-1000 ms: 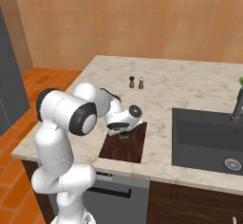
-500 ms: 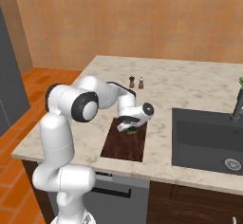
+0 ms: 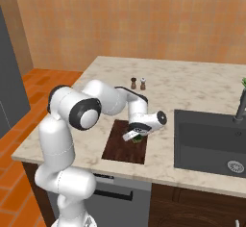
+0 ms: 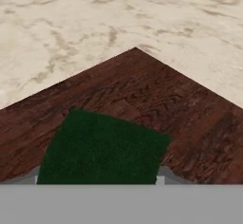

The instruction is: Pick up the sponge from the counter and clean the cutting board by briefly scrubbing or pressing down on the cutting board. Once finished, release the sponge.

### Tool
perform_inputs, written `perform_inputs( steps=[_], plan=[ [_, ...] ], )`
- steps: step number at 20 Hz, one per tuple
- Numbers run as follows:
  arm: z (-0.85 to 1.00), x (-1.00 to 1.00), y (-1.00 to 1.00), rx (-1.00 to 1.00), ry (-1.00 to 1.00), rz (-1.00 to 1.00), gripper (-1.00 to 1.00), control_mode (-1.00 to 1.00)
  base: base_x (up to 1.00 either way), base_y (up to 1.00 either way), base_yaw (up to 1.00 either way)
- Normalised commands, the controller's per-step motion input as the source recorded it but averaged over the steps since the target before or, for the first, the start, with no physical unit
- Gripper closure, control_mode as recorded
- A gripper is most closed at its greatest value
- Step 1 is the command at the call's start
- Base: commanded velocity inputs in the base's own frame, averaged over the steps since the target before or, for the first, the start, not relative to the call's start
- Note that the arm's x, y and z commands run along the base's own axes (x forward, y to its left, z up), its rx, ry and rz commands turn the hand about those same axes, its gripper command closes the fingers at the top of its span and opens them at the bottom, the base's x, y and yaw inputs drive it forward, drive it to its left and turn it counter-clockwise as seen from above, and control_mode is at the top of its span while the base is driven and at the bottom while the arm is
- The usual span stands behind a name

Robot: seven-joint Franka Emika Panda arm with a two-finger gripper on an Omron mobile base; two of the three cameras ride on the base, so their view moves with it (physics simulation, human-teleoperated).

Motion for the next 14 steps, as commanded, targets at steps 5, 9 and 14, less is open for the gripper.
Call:
perform_inputs(
  steps=[5,9,14],
  plan=[
    [-0.34,-0.96,-0.11,0.06,0.02,0.23,1.00,-1.00,0.00,0.00,0.00],
    [-0.43,-1.00,-0.24,0.00,0.00,0.31,1.00,-1.00,0.00,0.00,0.00],
    [-0.31,-1.00,-0.39,0.00,-0.04,0.31,1.00,-1.00,0.00,0.00,0.00]
  ],
)
